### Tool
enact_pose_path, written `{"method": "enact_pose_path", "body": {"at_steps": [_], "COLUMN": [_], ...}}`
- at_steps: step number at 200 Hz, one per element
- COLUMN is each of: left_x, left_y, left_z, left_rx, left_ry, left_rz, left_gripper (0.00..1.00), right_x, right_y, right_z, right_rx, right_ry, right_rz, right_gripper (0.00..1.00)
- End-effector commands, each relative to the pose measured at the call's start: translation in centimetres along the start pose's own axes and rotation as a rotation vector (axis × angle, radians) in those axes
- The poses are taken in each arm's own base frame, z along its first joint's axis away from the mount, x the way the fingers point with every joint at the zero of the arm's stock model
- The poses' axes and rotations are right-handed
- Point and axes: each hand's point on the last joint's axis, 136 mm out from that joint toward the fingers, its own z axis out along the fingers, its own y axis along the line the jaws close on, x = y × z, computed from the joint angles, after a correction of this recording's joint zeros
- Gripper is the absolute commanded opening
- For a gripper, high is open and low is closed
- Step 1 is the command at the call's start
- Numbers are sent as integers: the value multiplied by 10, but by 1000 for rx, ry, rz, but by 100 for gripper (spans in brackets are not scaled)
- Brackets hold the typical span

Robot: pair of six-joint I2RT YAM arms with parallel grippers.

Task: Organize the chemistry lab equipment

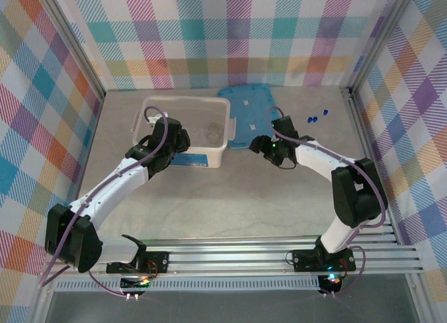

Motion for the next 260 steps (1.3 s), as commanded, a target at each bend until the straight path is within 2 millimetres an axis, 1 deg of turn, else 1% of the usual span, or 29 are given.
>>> {"method": "enact_pose_path", "body": {"at_steps": [1,11,18,48,61,74,105,125,148,185,216,234,260], "left_x": [41,43,46,51,53,55,57,57,57,58,60,60,61], "left_y": [0,-2,-3,-9,-11,-12,-12,-13,-13,-16,-19,-19,-21], "left_z": [-1,-1,-1,-5,-7,-8,-9,-10,-11,-13,-14,-14,-15], "left_rx": [15,22,27,42,49,52,56,63,66,86,96,99,106], "left_ry": [137,142,147,149,149,149,147,149,147,152,160,160,161], "left_rz": [14,15,16,20,20,19,16,17,18,16,20,19,22], "left_gripper": [63,63,63,63,63,63,63,63,63,63,63,63,63], "right_x": [2,-1,-3,-16,-21,-24,-29,-31,-33,-41,-52,-58,-67], "right_y": [31,39,42,51,52,50,34,33,25,18,6,4,7], "right_z": [5,8,11,15,16,20,36,45,55,58,63,66,70], "right_rx": [-235,-325,-357,-424,-428,-420,-377,-384,-387,-379,-363,-357,-355], "right_ry": [8,-8,-13,-43,-56,-66,-77,-75,-78,-108,-121,-128,-141], "right_rz": [231,276,307,370,392,414,487,517,576,626,684,690,691], "right_gripper": [67,65,64,64,64,64,64,63,63,63,62,62,62]}}
